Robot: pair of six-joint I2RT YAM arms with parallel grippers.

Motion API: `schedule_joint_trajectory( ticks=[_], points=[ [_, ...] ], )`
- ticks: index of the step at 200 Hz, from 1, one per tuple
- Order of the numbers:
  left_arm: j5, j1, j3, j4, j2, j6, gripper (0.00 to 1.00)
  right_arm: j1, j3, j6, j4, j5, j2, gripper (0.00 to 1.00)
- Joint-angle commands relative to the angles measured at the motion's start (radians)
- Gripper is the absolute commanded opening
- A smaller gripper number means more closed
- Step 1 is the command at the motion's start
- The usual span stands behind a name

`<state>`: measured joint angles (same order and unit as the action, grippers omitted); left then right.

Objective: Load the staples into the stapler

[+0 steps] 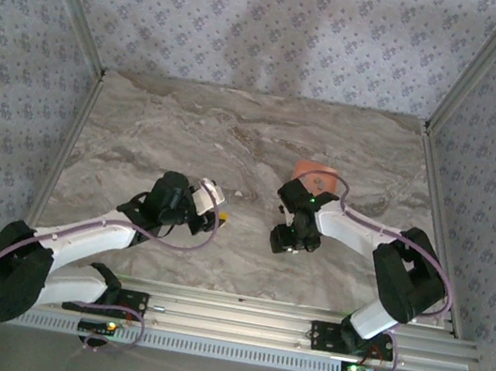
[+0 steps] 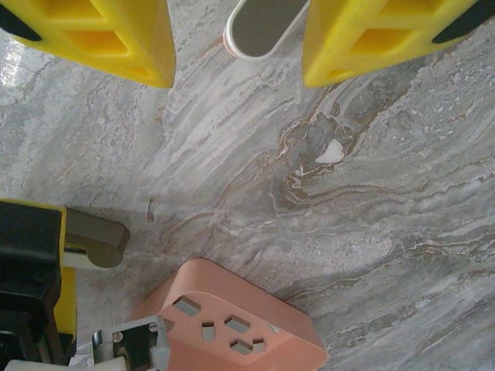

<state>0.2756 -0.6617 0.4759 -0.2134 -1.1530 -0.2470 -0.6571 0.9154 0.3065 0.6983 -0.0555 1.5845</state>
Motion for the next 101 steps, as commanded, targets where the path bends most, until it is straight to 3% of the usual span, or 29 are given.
schedule_joint_trajectory(
  ticks=[1,101],
  points=[
    [-0.006,-0.006,-0.018,-0.02,0.025,0.021,0.47,-0.007,-0.021,0.001,0.008,0.016,0.021,0.62],
    [-0.036,-0.006,-0.022,-0.042,0.039,0.127,0.49,-0.009,-0.088,-0.038,-0.073,0.008,-0.05,0.39]
  ],
)
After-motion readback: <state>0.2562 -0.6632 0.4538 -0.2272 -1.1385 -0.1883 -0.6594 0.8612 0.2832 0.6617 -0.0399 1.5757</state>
